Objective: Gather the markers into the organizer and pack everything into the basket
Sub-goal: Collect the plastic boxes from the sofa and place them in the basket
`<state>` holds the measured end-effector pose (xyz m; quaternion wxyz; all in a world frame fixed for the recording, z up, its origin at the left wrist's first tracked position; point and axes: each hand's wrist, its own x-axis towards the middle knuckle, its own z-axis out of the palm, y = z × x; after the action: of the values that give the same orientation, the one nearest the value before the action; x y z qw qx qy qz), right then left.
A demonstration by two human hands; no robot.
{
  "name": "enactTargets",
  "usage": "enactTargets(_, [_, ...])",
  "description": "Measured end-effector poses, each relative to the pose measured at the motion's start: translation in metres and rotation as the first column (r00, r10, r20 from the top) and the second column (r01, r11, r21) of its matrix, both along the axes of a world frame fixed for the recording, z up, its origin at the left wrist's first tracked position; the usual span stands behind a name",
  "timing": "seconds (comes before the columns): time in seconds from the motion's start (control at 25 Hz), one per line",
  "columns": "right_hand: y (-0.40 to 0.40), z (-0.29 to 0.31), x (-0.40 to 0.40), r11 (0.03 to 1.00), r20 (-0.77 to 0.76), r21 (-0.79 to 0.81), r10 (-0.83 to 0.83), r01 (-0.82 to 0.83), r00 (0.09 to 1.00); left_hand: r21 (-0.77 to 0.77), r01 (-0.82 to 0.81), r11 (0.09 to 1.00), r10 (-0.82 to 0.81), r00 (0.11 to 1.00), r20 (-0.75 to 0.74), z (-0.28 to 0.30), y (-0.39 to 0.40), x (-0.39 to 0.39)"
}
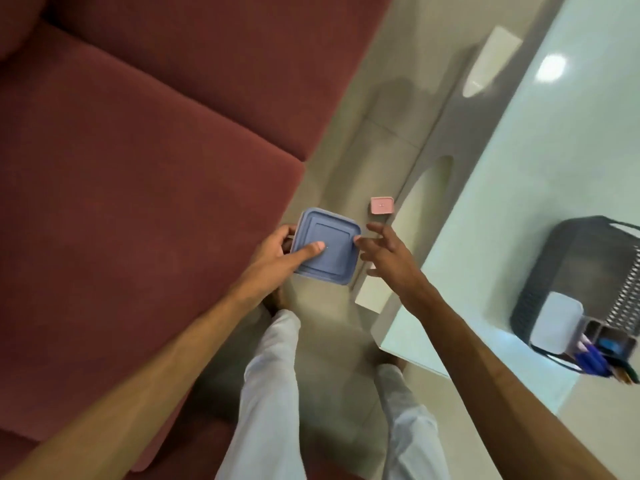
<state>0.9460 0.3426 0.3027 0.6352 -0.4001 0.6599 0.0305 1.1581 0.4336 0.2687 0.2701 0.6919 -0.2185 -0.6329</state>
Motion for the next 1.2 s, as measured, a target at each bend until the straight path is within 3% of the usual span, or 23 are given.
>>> enactTargets(0.12, [0.006,0.007,-0.080,0.969,0.156,-0.038,-0.234,0.242,0.960,-0.033,0.052,0.998,-0.053,0.997,-0.046,0.006,-0.022,-0.084])
enactTargets(0.24, [0.016,0.016,-0.178,0.935,0.200,-0.105,-0.314,0.339,0.928,-0.043,0.149,0.988,-0.152,0.985,-0.080,0.011,-0.029,-0.172])
enactTargets(0.4, [0.022,0.032,-0.341,0.890,0.175,-0.217,-0.368,0.400,0.913,-0.072,0.261,0.963,-0.268,0.956,-0.118,0.017,-0.036,-0.296])
enactTargets(0.52, [0.006,0.035,-0.453,0.806,0.166,-0.295,-0.485,0.512,0.859,-0.034,0.223,0.974,-0.226,0.971,-0.083,0.006,-0.044,-0.363])
enactTargets(0.64, [-0.015,0.018,-0.529,0.759,0.025,-0.418,-0.539,0.499,0.842,0.023,0.206,0.978,-0.204,0.978,-0.052,0.000,-0.047,-0.407])
enactTargets(0.76, [-0.032,-0.010,-0.568,0.786,-0.119,-0.454,-0.520,0.420,0.846,0.042,0.259,0.965,-0.259,0.966,-0.010,0.000,-0.045,-0.428])
enactTargets(0.88, [-0.046,-0.037,-0.571,0.840,-0.235,-0.484,-0.395,0.245,0.888,0.067,0.311,0.948,-0.314,0.949,0.043,0.004,-0.038,-0.419])
enactTargets(1.08, [-0.062,-0.068,-0.552,0.802,-0.246,-0.540,-0.439,0.254,0.864,0.118,0.257,0.959,-0.271,0.954,0.127,0.014,-0.022,-0.381])
enactTargets(1.2, [-0.065,-0.075,-0.545,0.864,-0.292,-0.477,-0.328,0.161,0.898,0.131,0.194,0.972,-0.213,0.963,0.162,0.020,-0.010,-0.363])
